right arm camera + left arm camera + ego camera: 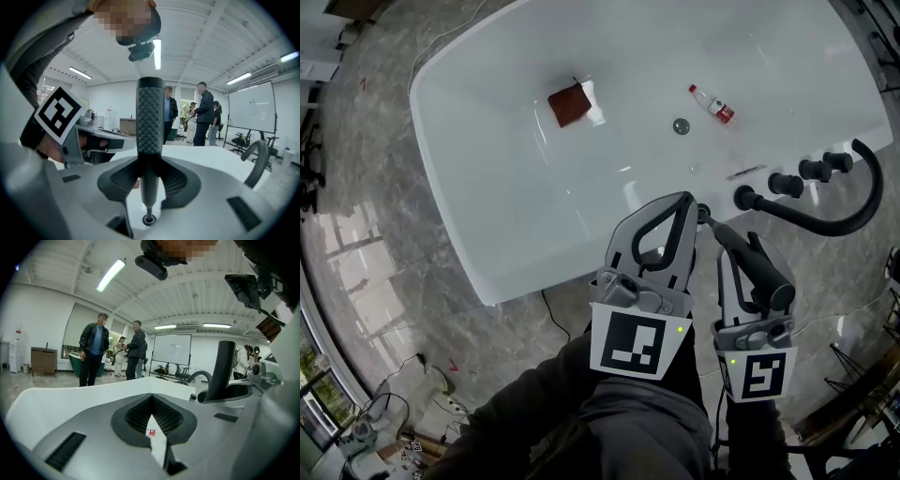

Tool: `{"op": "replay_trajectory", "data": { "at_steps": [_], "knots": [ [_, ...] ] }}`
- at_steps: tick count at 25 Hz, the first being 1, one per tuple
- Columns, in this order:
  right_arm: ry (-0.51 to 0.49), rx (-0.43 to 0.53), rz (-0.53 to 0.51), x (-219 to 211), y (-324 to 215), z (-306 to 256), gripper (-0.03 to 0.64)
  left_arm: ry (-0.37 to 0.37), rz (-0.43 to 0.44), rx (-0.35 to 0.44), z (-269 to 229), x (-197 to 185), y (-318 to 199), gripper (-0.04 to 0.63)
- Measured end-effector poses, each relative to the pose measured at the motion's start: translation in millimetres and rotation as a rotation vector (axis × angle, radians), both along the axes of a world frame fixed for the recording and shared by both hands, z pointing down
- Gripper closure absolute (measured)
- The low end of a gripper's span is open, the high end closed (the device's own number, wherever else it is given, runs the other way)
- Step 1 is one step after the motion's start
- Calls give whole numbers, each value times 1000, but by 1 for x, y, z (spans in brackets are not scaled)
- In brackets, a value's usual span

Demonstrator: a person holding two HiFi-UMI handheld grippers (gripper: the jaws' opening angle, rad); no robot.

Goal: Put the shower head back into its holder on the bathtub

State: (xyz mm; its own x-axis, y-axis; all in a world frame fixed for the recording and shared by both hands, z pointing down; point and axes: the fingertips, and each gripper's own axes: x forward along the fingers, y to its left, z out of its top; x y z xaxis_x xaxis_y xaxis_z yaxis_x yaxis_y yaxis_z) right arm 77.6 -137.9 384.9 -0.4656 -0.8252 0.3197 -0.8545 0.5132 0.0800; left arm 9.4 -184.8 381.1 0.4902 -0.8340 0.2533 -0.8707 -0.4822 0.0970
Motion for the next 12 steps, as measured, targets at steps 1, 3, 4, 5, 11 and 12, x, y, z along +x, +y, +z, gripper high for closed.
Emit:
{"op": "replay_trajectory", "data": {
  "at_steps": [1, 3, 4, 5, 11, 12],
  "knots": [
    [0, -1, 0, 0, 0, 3, 476, 0, 2, -2, 1, 0, -1, 592],
    [-2, 1, -1, -1, -1, 9, 476, 1, 4, -3, 2, 0, -2, 592],
    [2, -4, 0, 0, -1, 13, 476, 2, 4, -5, 3, 1, -2, 592],
    [8, -15, 1, 1, 0, 17, 476, 4, 4, -6, 4, 1, -2, 592],
    [21, -28, 15, 1, -1, 32, 476, -1, 6, -10, 10, 1, -2, 592],
    [23, -30, 17, 1, -1, 34, 476, -2, 8, -9, 11, 0, -1, 592]
  ]
}}
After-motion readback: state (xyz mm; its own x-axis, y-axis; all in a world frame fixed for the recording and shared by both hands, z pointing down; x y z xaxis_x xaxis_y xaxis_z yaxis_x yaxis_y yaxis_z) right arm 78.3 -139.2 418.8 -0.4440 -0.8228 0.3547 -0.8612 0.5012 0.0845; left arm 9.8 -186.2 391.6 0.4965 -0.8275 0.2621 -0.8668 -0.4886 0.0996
